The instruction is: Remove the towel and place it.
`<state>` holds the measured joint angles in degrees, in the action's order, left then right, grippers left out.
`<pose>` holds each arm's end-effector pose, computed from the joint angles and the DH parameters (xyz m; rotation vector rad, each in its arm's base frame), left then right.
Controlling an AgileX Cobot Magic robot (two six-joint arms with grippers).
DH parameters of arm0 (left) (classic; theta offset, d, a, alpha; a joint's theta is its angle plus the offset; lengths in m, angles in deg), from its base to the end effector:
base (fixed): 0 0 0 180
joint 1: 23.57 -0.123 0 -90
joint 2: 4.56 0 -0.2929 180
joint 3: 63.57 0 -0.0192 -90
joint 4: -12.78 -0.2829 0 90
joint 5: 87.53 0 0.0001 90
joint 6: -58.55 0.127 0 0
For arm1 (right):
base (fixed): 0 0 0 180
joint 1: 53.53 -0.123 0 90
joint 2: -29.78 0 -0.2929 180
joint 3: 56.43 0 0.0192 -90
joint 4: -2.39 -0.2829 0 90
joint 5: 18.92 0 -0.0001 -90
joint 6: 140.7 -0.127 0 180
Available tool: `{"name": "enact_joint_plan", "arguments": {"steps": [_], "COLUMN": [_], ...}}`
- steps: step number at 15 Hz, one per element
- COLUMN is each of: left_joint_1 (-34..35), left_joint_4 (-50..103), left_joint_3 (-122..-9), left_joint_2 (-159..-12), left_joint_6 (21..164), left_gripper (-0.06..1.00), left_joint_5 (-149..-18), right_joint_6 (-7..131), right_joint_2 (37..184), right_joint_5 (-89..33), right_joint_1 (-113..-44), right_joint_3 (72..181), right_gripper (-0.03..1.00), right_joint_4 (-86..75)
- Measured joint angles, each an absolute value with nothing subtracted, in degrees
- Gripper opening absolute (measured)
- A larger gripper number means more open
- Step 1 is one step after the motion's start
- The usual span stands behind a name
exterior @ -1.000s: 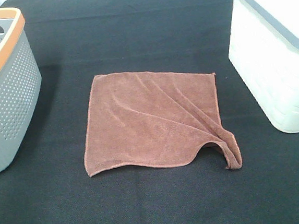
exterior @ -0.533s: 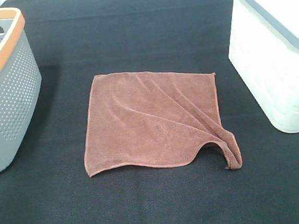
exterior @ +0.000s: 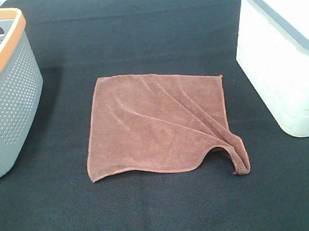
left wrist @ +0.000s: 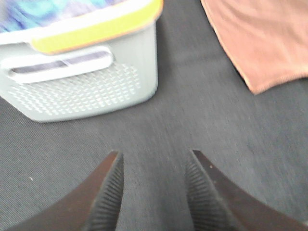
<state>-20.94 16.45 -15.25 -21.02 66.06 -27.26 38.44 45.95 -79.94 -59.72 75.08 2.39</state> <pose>0.0703 -0.0103 0.2711 0.1896 2.1725 -0.0303 0.0688 0.0075 0.2688 -0.1020 2.1920 0.0692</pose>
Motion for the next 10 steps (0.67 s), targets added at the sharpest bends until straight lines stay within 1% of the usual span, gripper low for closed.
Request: {"name": "enact_joint_plan", "arguments": {"steps": [1, 2, 5, 10], "left_joint_1": [-21.11, -21.11, -21.11, -21.11], "left_joint_4": [16.45, 16.45, 16.45, 16.45], "left_joint_3": [-15.25, -15.25, -15.25, -15.25], "left_joint_2": [-18.10, -16.61, -12.48, -11.91], "left_joint_6": [66.06, 66.06, 66.06, 66.06], "left_gripper": [0.41, 0.41, 0.41, 0.41], "left_joint_5": [-27.26, -27.26, -27.26, -27.26], "right_joint_6": [38.44, 38.44, 38.44, 38.44], "right_joint_2": [42.11, 39.88, 37.24, 36.96], "right_joint_5": [-79.94, -79.94, -80.00, -80.00], "right_joint_1": [-56.39, -55.36, -55.25, -55.25], "right_joint_3": [75.08, 75.08, 75.08, 75.08], "right_gripper": [0.62, 0.62, 0.62, 0.62], "right_joint_4": [2.39, 2.39, 2.39, 2.39]}}
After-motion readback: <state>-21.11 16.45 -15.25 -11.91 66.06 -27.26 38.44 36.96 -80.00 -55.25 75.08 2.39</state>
